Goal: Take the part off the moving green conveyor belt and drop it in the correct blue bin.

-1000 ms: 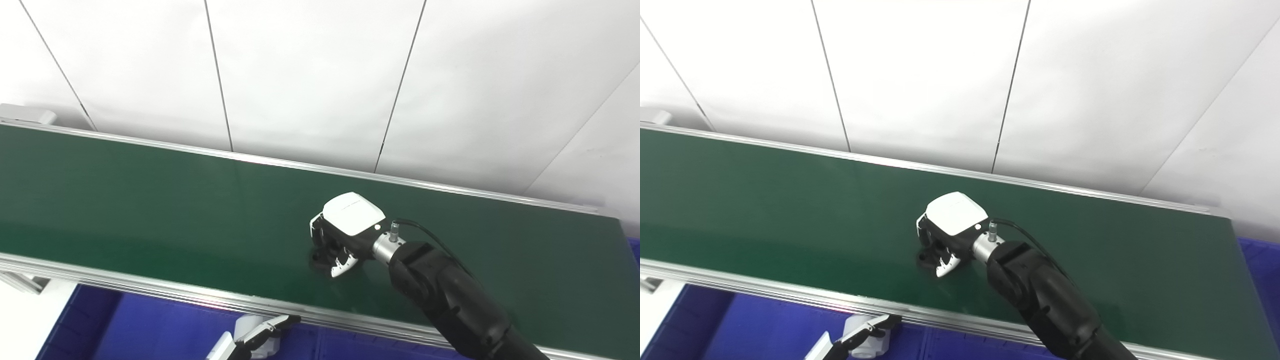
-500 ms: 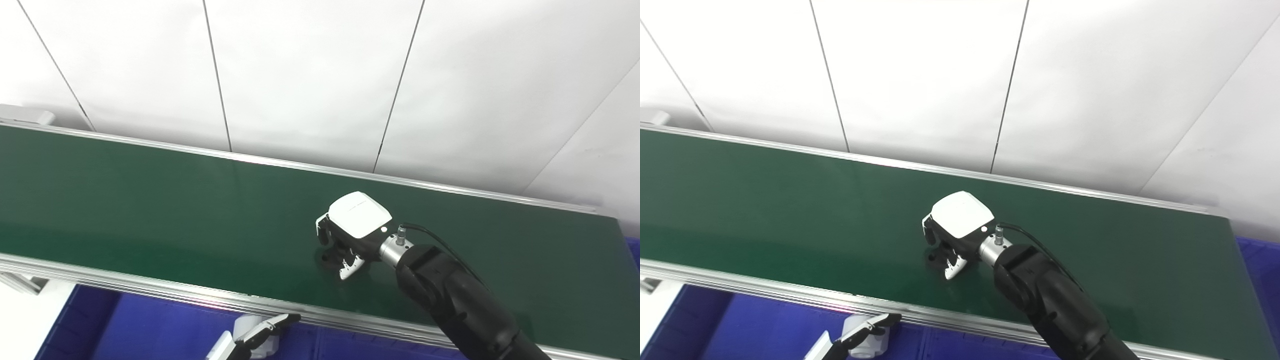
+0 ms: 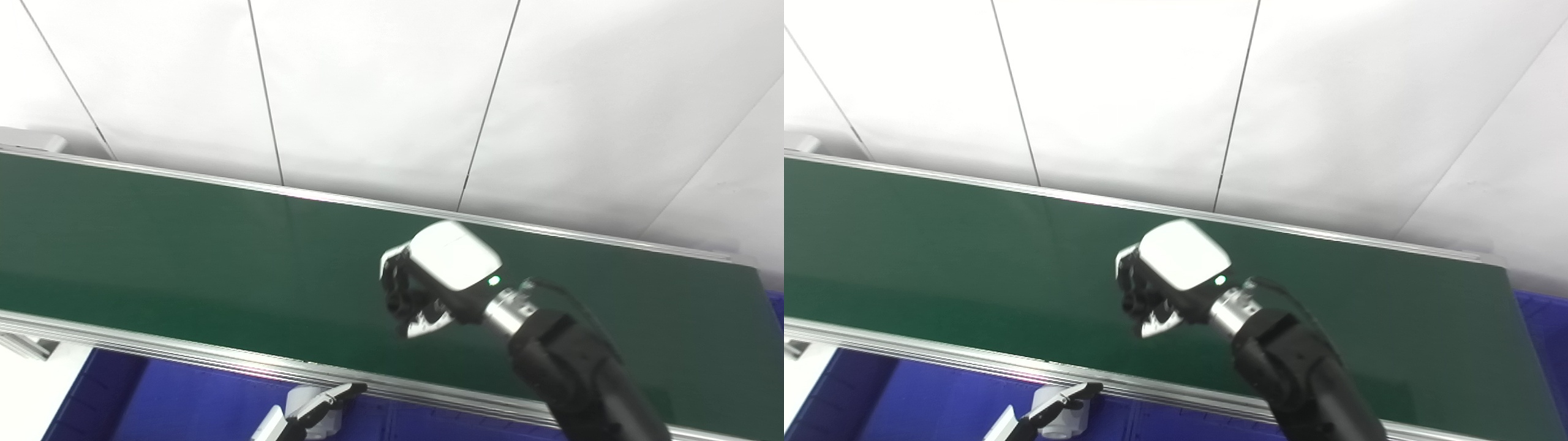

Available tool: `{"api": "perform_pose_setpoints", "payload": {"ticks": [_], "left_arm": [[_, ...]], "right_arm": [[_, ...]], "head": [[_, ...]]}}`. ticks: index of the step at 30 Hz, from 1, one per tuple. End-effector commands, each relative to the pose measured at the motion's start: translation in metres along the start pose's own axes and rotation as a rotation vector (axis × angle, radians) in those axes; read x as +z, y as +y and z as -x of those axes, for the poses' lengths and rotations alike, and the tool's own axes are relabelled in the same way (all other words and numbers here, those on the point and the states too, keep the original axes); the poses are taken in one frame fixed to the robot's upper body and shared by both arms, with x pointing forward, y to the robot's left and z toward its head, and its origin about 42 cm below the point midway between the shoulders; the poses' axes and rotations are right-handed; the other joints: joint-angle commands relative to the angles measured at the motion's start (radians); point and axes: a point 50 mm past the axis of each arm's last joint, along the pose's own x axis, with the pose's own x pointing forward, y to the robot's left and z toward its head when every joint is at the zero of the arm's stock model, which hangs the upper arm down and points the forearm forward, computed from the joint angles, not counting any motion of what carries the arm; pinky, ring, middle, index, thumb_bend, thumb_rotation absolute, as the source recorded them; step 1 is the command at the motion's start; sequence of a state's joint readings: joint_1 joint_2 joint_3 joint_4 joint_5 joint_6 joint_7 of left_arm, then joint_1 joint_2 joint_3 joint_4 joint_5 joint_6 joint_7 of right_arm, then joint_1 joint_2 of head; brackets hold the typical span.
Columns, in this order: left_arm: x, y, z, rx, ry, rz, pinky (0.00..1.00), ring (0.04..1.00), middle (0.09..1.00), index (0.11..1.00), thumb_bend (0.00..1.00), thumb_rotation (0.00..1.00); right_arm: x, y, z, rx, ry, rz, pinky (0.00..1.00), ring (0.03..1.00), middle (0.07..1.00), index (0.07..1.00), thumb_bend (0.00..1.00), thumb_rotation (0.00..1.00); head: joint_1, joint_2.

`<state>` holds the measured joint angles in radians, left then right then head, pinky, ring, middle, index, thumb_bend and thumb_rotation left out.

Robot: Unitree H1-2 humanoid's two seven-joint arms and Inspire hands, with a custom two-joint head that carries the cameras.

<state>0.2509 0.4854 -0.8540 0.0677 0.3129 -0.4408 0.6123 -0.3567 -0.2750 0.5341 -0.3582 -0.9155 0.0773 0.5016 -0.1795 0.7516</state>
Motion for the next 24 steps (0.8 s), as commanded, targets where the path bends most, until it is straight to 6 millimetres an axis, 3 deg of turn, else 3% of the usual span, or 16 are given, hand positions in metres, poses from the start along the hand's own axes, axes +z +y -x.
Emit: {"api": "perform_pose_setpoints", "payload": {"ticks": [1, 4, 8, 15, 17, 20, 24], "left_arm": [[0.009, 0.003, 0.000, 0.015, -0.051, 0.017, 0.79, 0.847, 0.876, 0.863, 0.80, 0.44], [0.011, 0.004, 0.000, 0.011, -0.054, 0.020, 0.80, 0.854, 0.882, 0.868, 0.79, 0.44], [0.013, 0.005, 0.002, 0.005, -0.054, 0.024, 0.82, 0.865, 0.891, 0.876, 0.77, 0.44], [0.021, 0.010, 0.006, -0.001, -0.060, 0.036, 0.82, 0.870, 0.899, 0.884, 0.75, 0.44], [0.023, 0.012, 0.007, -0.005, -0.062, 0.037, 0.82, 0.874, 0.903, 0.888, 0.74, 0.46], [0.027, 0.015, 0.007, -0.003, -0.065, 0.042, 0.82, 0.874, 0.901, 0.889, 0.73, 0.46], [0.030, 0.020, 0.006, -0.002, -0.065, 0.054, 0.81, 0.870, 0.897, 0.883, 0.73, 0.46]], "right_arm": [[0.007, -0.014, 0.011, -0.056, 0.006, -0.019, 0.18, 0.248, 0.472, 0.482, 0.53, 0.00], [0.012, -0.017, 0.029, -0.099, 0.010, -0.057, 0.20, 0.264, 0.400, 0.505, 0.52, 0.00], [0.019, -0.015, 0.051, -0.104, 0.035, -0.102, 0.24, 0.316, 0.408, 0.516, 0.52, 0.00], [0.038, 0.017, 0.094, -0.051, 0.097, -0.237, 0.24, 0.307, 0.392, 0.510, 0.52, 0.00], [0.042, 0.026, 0.104, -0.049, 0.113, -0.258, 0.21, 0.273, 0.456, 0.488, 0.53, 0.00], [0.050, 0.039, 0.123, -0.038, 0.148, -0.291, 0.16, 0.229, 0.469, 0.482, 0.53, 0.00], [0.062, 0.050, 0.146, -0.021, 0.185, -0.356, 0.19, 0.272, 0.424, 0.506, 0.53, 0.00]], "head": [[-0.004, 0.007], [-0.010, 0.019], [-0.013, 0.032], [-0.039, 0.076], [-0.047, 0.088], [-0.066, 0.115], [-0.096, 0.143]]}}
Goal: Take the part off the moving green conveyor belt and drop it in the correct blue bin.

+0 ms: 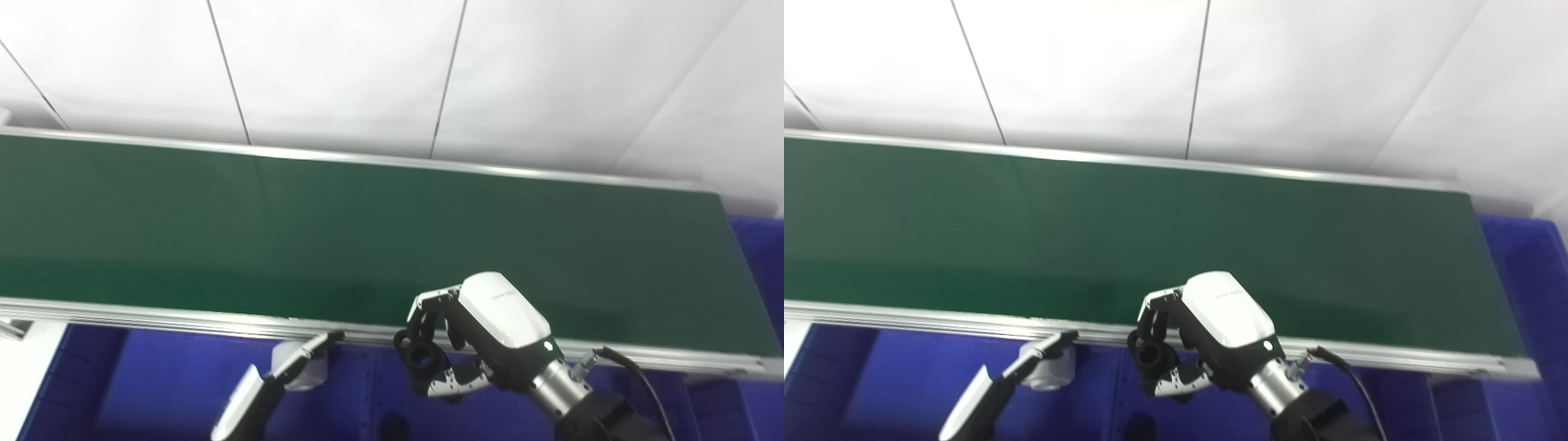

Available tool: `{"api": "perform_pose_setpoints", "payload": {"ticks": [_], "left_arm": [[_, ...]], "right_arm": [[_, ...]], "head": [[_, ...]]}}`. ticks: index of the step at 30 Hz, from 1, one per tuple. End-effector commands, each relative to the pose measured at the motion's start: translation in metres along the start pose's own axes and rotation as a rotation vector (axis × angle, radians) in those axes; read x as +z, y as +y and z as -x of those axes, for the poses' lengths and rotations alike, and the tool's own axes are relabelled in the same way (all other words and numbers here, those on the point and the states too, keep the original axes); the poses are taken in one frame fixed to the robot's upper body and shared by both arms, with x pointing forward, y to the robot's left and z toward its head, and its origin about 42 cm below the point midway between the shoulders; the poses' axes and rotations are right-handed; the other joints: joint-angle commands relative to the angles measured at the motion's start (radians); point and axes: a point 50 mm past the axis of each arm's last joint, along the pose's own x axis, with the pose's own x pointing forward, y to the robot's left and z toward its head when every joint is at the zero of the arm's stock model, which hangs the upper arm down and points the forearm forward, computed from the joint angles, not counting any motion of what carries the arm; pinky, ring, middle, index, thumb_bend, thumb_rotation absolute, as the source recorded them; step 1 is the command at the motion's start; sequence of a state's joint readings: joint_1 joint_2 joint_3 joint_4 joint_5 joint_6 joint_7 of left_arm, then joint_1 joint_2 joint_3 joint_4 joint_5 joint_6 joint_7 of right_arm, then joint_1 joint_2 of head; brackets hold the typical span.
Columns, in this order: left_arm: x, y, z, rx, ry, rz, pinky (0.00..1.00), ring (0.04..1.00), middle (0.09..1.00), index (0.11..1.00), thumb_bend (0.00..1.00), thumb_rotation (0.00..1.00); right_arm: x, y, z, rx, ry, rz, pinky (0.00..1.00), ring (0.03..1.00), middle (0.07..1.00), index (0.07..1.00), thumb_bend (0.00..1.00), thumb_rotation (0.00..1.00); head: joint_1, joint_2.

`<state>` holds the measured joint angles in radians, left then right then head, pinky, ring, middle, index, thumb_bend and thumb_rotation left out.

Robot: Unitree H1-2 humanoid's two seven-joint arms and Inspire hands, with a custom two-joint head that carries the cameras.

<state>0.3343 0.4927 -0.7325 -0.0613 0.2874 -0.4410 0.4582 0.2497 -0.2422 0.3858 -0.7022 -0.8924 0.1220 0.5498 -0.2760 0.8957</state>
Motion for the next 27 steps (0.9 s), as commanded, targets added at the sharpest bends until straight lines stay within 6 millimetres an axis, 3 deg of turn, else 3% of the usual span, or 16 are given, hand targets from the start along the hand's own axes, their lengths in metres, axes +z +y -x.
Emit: {"api": "perform_pose_setpoints", "payload": {"ticks": [1, 4, 6, 12, 22, 24, 27], "left_arm": [[0.010, 0.005, -0.001, 0.012, -0.047, 0.019, 0.80, 0.867, 0.894, 0.880, 0.74, 0.47], [0.011, 0.010, -0.003, 0.012, -0.050, 0.030, 0.80, 0.862, 0.890, 0.878, 0.74, 0.46], [0.013, 0.013, -0.004, 0.017, -0.049, 0.043, 0.79, 0.858, 0.887, 0.876, 0.75, 0.44], [0.016, 0.021, -0.007, 0.021, -0.051, 0.059, 0.77, 0.851, 0.885, 0.877, 0.77, 0.46], [0.025, 0.031, -0.009, 0.014, -0.059, 0.100, 0.81, 0.888, 0.899, 0.881, 0.75, 0.44], [0.025, 0.032, -0.008, 0.015, -0.058, 0.098, 0.81, 0.887, 0.897, 0.881, 0.76, 0.45], [0.025, 0.033, -0.008, 0.014, -0.055, 0.107, 0.82, 0.888, 0.900, 0.884, 0.76, 0.45]], "right_arm": [[0.010, -0.006, 0.010, -0.057, -0.041, -0.010, 0.21, 0.288, 0.410, 0.507, 0.52, 0.00], [0.010, 0.002, 0.021, -0.029, -0.017, -0.024, 0.20, 0.273, 0.393, 0.505, 0.52, 0.00], [0.007, 0.011, 0.027, -0.002, 0.027, -0.054, 0.19, 0.244, 0.451, 0.489, 0.53, 0.00], [-0.007, 0.040, 0.032, 0.034, 0.120, -0.080, 0.27, 0.271, 0.472, 0.483, 0.53, 0.00], [-0.057, 0.095, 0.009, 0.067, 0.271, -0.020, 0.19, 0.261, 0.473, 0.484, 0.53, 0.00], [-0.062, 0.100, 0.007, 0.095, 0.304, -0.022, 0.22, 0.298, 0.419, 0.511, 0.52, 0.00], [-0.063, 0.105, 0.006, 0.105, 0.331, -0.035, 0.22, 0.295, 0.471, 0.494, 0.53, 0.00]], "head": [[0.000, -0.001], [-0.028, 0.041], [-0.044, 0.063], [-0.070, 0.096], [-0.097, 0.135], [-0.097, 0.137], [-0.098, 0.140]]}}
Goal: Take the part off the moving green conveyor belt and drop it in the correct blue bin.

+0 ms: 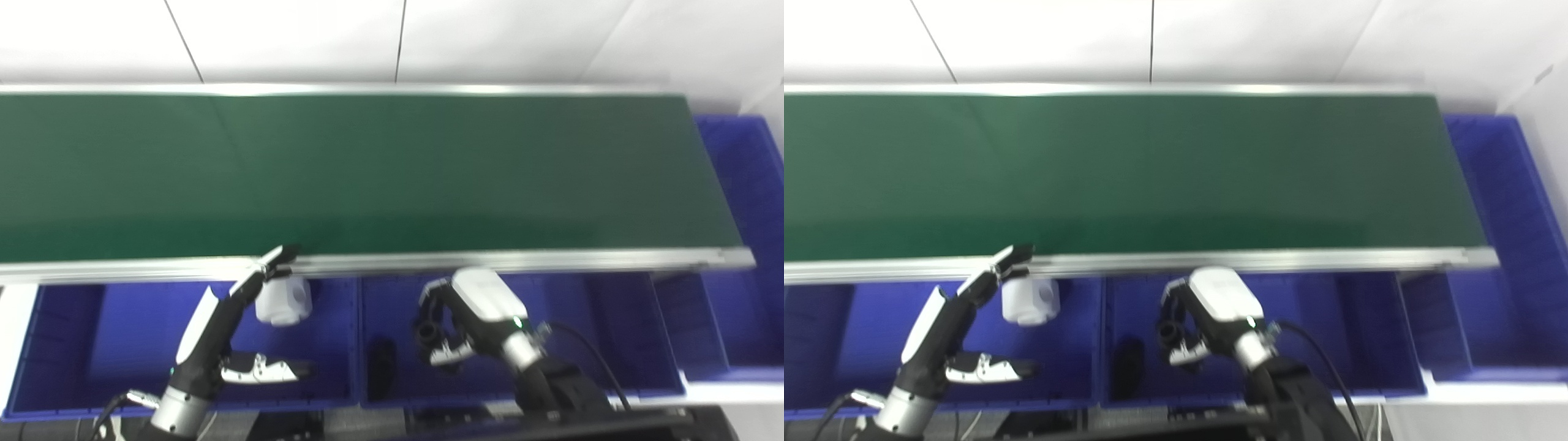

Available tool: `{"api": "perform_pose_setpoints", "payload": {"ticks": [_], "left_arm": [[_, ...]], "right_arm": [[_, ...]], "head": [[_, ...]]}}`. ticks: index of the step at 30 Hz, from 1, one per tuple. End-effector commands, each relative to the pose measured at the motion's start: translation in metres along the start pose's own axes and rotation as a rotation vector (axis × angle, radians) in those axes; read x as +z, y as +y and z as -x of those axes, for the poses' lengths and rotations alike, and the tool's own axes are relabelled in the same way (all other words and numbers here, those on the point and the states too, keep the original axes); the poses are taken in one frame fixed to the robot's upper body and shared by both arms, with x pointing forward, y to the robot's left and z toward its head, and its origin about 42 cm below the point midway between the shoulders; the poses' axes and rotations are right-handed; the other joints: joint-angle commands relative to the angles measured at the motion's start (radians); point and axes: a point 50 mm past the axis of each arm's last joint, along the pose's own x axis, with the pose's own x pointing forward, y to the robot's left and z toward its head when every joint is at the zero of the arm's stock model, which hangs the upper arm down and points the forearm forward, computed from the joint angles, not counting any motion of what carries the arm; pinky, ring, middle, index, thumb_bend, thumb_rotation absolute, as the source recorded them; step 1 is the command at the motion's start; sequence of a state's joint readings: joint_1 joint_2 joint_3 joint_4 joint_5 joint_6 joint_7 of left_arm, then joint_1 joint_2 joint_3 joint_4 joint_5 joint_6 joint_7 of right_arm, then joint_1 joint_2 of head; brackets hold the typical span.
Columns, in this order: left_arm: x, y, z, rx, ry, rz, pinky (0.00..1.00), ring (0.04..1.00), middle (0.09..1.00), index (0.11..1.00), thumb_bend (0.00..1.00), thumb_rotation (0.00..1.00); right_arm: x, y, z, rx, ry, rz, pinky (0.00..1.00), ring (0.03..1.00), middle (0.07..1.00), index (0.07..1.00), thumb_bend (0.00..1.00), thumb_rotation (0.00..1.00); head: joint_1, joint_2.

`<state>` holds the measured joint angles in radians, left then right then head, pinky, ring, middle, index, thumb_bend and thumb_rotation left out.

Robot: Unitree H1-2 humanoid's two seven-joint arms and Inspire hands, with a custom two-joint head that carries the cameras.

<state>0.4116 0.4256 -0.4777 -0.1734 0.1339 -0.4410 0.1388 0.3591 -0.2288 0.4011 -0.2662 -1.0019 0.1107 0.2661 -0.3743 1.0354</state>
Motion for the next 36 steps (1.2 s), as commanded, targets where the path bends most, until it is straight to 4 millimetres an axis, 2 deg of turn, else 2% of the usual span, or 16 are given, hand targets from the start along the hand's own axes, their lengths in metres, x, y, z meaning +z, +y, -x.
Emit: {"api": "perform_pose_setpoints", "payload": {"ticks": [1, 2, 4, 5, 6, 7, 8, 10, 14, 17, 18, 22, 23, 24, 29, 36], "left_arm": [[0.010, 0.002, 0.001, -0.001, -0.048, 0.016, 0.82, 0.889, 0.900, 0.884, 0.76, 0.45], [0.011, 0.002, 0.001, -0.001, -0.050, 0.014, 0.82, 0.889, 0.901, 0.884, 0.76, 0.45], [0.011, 0.003, 0.001, -0.003, -0.050, 0.015, 0.83, 0.890, 0.901, 0.884, 0.75, 0.44], [0.011, 0.004, 0.001, -0.004, -0.049, 0.019, 0.82, 0.892, 0.903, 0.884, 0.76, 0.45], [0.011, 0.004, 0.002, -0.007, -0.049, 0.024, 0.82, 0.893, 0.904, 0.883, 0.75, 0.44], [0.012, 0.004, 0.002, -0.009, -0.048, 0.027, 0.82, 0.894, 0.906, 0.884, 0.75, 0.44], [0.012, 0.005, 0.002, -0.010, -0.048, 0.028, 0.82, 0.894, 0.907, 0.885, 0.75, 0.44], [0.012, 0.005, 0.002, -0.010, -0.047, 0.027, 0.82, 0.895, 0.907, 0.884, 0.75, 0.44], [0.011, 0.006, 0.002, -0.010, -0.043, 0.023, 0.83, 0.896, 0.907, 0.884, 0.75, 0.44], [0.010, 0.005, 0.002, -0.007, -0.038, 0.029, 0.82, 0.892, 0.904, 0.883, 0.75, 0.43], [0.010, 0.005, 0.003, -0.008, -0.037, 0.030, 0.82, 0.892, 0.905, 0.883, 0.75, 0.43], [0.010, 0.006, 0.004, -0.011, -0.034, 0.025, 0.82, 0.891, 0.907, 0.886, 0.74, 0.44], [0.010, 0.006, 0.004, -0.010, -0.032, 0.026, 0.82, 0.891, 0.907, 0.885, 0.75, 0.43], [0.009, 0.005, 0.005, -0.008, -0.029, 0.030, 0.81, 0.887, 0.903, 0.881, 0.75, 0.42], [0.004, 0.001, 0.006, -0.005, -0.009, 0.049, 0.81, 0.887, 0.904, 0.881, 0.76, 0.42], [0.001, -0.009, 0.011, 0.020, 0.019, 0.064, 0.81, 0.885, 0.903, 0.877, 0.78, 0.45]], "right_arm": [[0.003, -0.001, 0.000, -0.033, 0.009, -0.012, 0.24, 0.328, 0.480, 0.494, 0.53, 0.00], [0.004, 0.000, 0.001, -0.041, 0.007, -0.019, 0.29, 0.408, 0.477, 0.508, 0.53, 0.00], [0.006, -0.001, 0.003, -0.047, 0.009, -0.034, 0.36, 0.494, 0.471, 0.524, 0.52, 0.00], [0.007, -0.002, 0.004, -0.039, 0.012, -0.041, 0.47, 0.602, 0.613, 0.511, 0.52, 0.07], [0.009, -0.004, 0.006, -0.025, 0.018, -0.051, 0.58, 0.691, 0.708, 0.503, 0.51, 0.12], [0.010, -0.005, 0.009, -0.015, 0.021, -0.063, 0.63, 0.747, 0.760, 0.644, 0.60, 0.19], [0.011, -0.006, 0.010, -0.008, 0.022, -0.071, 0.66, 0.771, 0.783, 0.704, 0.64, 0.23], [0.016, -0.009, 0.016, 0.000, 0.023, -0.088, 0.70, 0.807, 0.812, 0.744, 0.67, 0.29], [0.024, -0.014, 0.033, -0.024, -0.010, -0.132, 0.73, 0.832, 0.843, 0.788, 0.68, 0.37], [0.031, -0.017, 0.047, -0.081, -0.041, -0.171, 0.72, 0.849, 0.878, 0.855, 0.71, 0.43], [0.033, -0.018, 0.050, -0.104, -0.052, -0.184, 0.75, 0.863, 0.896, 0.887, 0.70, 0.47], [0.044, -0.019, 0.066, -0.217, -0.109, -0.305, 0.76, 0.853, 0.888, 0.880, 0.71, 0.43], [0.046, -0.018, 0.068, -0.243, -0.123, -0.341, 0.72, 0.832, 0.880, 0.872, 0.71, 0.42], [0.048, -0.016, 0.070, -0.266, -0.138, -0.377, 0.69, 0.802, 0.867, 0.867, 0.70, 0.44], [0.052, 0.001, 0.072, -0.315, -0.220, -0.569, 0.70, 0.793, 0.851, 0.869, 0.65, 0.45], [0.043, 0.029, 0.072, -0.297, -0.249, -0.653, 0.72, 0.813, 0.865, 0.901, 0.66, 0.52]], "head": [[-0.002, 0.004], [-0.007, 0.006], [-0.007, 0.008], [-0.007, 0.009], [-0.007, 0.009], [-0.007, 0.011], [-0.009, 0.013], [-0.008, 0.010], [-0.004, 0.005], [0.004, 0.001], [0.004, 0.001], [0.022, -0.018], [0.024, -0.021], [0.030, -0.026], [0.067, -0.059], [0.148, -0.113]]}}
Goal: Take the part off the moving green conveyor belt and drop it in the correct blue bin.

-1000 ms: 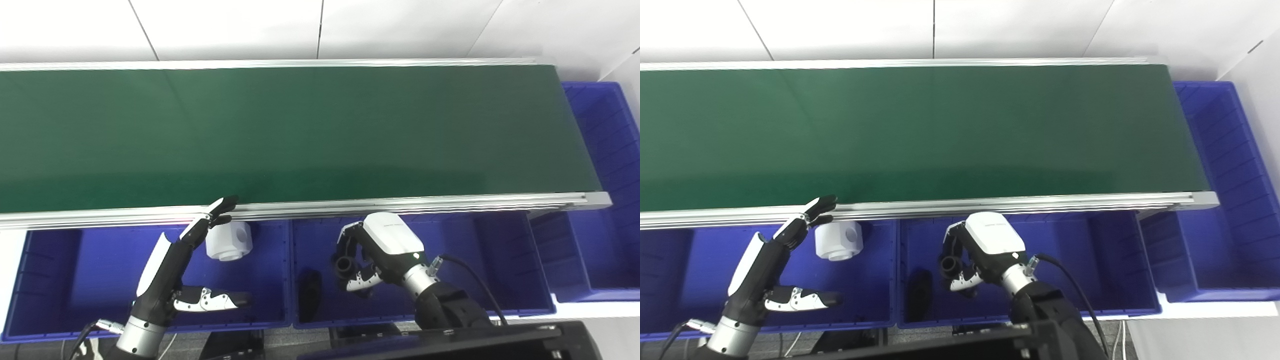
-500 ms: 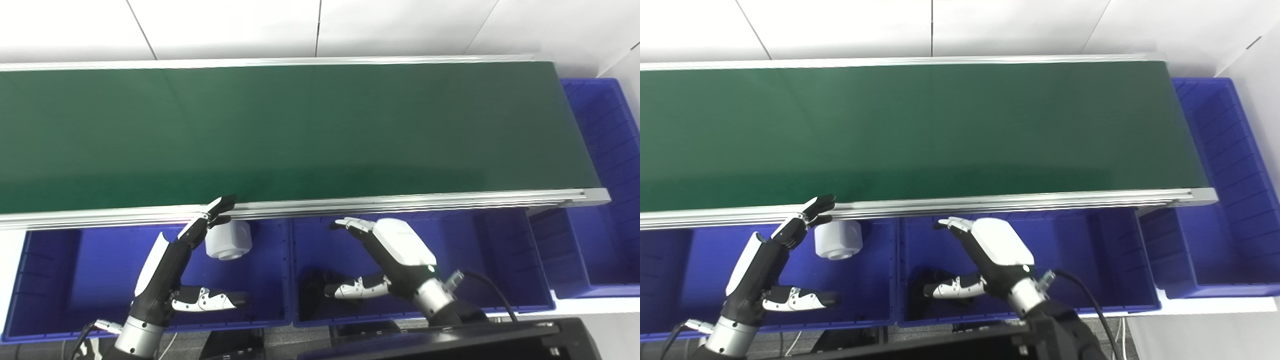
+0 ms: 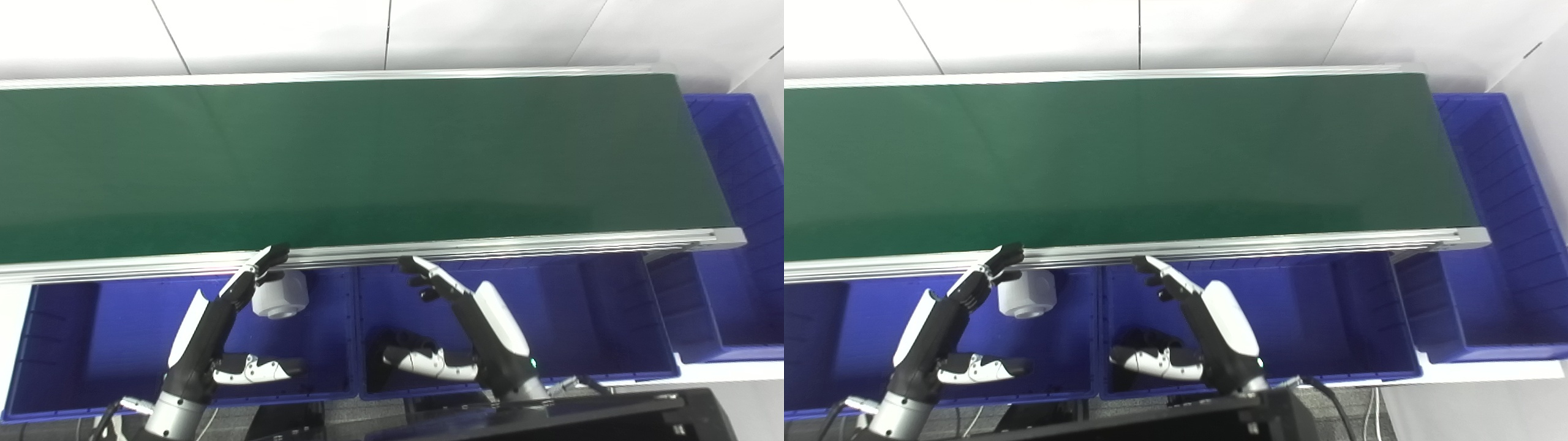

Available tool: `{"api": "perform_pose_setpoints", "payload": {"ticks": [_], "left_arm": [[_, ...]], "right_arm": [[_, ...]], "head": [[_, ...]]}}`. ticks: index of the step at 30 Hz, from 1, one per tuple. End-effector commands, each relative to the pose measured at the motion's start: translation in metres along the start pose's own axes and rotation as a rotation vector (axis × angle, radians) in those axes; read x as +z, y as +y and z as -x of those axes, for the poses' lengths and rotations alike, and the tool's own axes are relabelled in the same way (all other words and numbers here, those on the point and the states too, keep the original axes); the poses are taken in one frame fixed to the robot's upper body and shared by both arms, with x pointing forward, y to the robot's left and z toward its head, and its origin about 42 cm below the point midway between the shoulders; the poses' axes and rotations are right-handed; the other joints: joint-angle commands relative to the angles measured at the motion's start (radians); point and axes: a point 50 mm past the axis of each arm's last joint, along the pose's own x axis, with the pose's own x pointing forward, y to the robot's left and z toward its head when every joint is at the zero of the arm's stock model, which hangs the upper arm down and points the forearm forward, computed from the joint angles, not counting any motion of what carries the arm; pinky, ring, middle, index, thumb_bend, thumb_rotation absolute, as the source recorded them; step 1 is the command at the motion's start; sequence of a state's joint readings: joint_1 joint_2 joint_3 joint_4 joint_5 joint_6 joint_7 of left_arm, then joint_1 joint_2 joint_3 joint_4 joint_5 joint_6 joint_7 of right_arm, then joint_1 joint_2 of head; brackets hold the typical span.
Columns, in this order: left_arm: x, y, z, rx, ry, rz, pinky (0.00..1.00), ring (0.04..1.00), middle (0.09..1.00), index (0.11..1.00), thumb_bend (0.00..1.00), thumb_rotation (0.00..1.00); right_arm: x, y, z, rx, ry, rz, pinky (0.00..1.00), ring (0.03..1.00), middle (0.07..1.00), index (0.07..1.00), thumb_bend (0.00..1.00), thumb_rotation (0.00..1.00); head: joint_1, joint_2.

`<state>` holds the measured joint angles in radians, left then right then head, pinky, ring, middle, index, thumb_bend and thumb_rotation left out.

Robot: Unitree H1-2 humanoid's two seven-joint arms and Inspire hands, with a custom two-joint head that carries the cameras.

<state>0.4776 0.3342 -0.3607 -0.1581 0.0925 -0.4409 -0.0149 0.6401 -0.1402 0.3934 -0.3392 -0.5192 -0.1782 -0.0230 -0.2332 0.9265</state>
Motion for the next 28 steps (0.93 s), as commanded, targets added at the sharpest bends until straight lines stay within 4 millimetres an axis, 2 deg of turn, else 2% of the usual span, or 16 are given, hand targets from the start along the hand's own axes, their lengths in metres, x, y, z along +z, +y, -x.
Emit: {"api": "perform_pose_setpoints", "payload": {"ticks": [1, 3, 9, 16, 22, 28], "left_arm": [[0.005, -0.003, 0.001, 0.007, -0.037, -0.004, 0.81, 0.885, 0.903, 0.878, 0.79, 0.45], [0.004, -0.006, -0.001, 0.003, -0.035, -0.008, 0.81, 0.882, 0.902, 0.880, 0.77, 0.44], [-0.001, -0.009, 0.000, -0.004, -0.021, -0.015, 0.79, 0.872, 0.900, 0.881, 0.76, 0.44], [-0.009, -0.010, 0.002, -0.003, 0.001, -0.042, 0.76, 0.851, 0.890, 0.881, 0.77, 0.46], [-0.014, -0.009, 0.005, -0.008, 0.020, -0.048, 0.75, 0.846, 0.892, 0.881, 0.76, 0.45], [-0.018, -0.010, 0.009, -0.004, 0.038, -0.032, 0.77, 0.859, 0.896, 0.878, 0.77, 0.43]], "right_arm": [[0.001, -0.001, 0.002, -0.021, -0.068, -0.036, 0.72, 0.814, 0.866, 0.902, 0.66, 0.53], [-0.004, -0.001, 0.001, -0.031, -0.075, -0.067, 0.72, 0.833, 0.886, 0.921, 0.67, 0.55], [-0.016, 0.002, -0.002, -0.051, -0.089, -0.123, 0.80, 0.898, 0.947, 0.975, 0.66, 0.51], [-0.026, 0.009, -0.002, -0.061, -0.072, -0.152, 0.77, 0.886, 0.938, 0.964, 0.66, 0.51], [-0.031, 0.014, -0.002, -0.070, -0.084, -0.149, 0.77, 0.878, 0.930, 0.957, 0.65, 0.51], [-0.034, 0.017, -0.002, -0.085, -0.087, -0.156, 0.78, 0.881, 0.934, 0.957, 0.65, 0.51]], "head": [[0.015, -0.010], [0.030, -0.020], [0.036, -0.050], [0.031, -0.094], [0.022, -0.126], [0.025, -0.139]]}}
